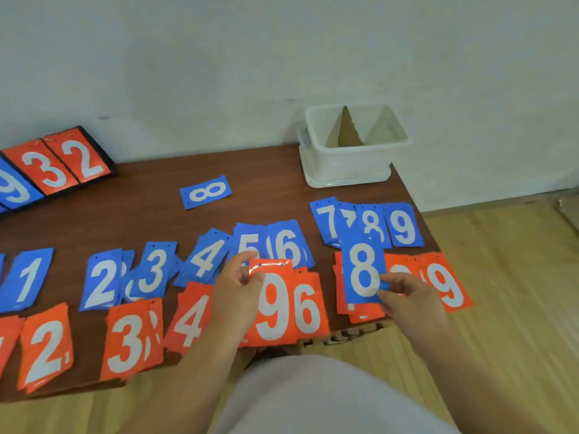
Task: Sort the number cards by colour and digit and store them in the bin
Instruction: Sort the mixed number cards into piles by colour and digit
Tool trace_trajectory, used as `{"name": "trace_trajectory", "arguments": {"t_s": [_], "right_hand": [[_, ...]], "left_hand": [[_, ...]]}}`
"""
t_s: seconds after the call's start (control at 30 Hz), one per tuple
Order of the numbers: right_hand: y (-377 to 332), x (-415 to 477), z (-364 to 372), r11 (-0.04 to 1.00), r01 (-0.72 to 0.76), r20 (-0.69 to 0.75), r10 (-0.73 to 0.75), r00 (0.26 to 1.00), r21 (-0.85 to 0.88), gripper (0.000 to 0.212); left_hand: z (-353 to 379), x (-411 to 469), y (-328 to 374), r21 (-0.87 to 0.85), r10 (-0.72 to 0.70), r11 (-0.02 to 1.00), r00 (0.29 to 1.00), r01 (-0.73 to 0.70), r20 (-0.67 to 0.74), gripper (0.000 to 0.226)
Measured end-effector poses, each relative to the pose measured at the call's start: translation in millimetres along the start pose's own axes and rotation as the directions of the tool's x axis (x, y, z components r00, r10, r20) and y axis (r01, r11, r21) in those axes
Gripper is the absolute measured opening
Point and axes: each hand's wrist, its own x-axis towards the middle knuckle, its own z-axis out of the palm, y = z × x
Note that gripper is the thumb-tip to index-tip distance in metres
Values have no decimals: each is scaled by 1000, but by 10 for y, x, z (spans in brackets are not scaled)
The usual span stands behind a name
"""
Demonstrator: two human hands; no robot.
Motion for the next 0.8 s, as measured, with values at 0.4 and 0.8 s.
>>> {"name": "trace_trajectory", "arguments": {"t_s": [0.4,0.8], "right_hand": [[67,51,-471,999,44,81,-43,996,-13,17],[79,335,-422,998,-61,90,63,994,-29,14]], "left_hand": [[162,-329,150,64,-42,997,999,44,-28,34],[470,287,438,157,-77,986,990,58,121,34]]}}
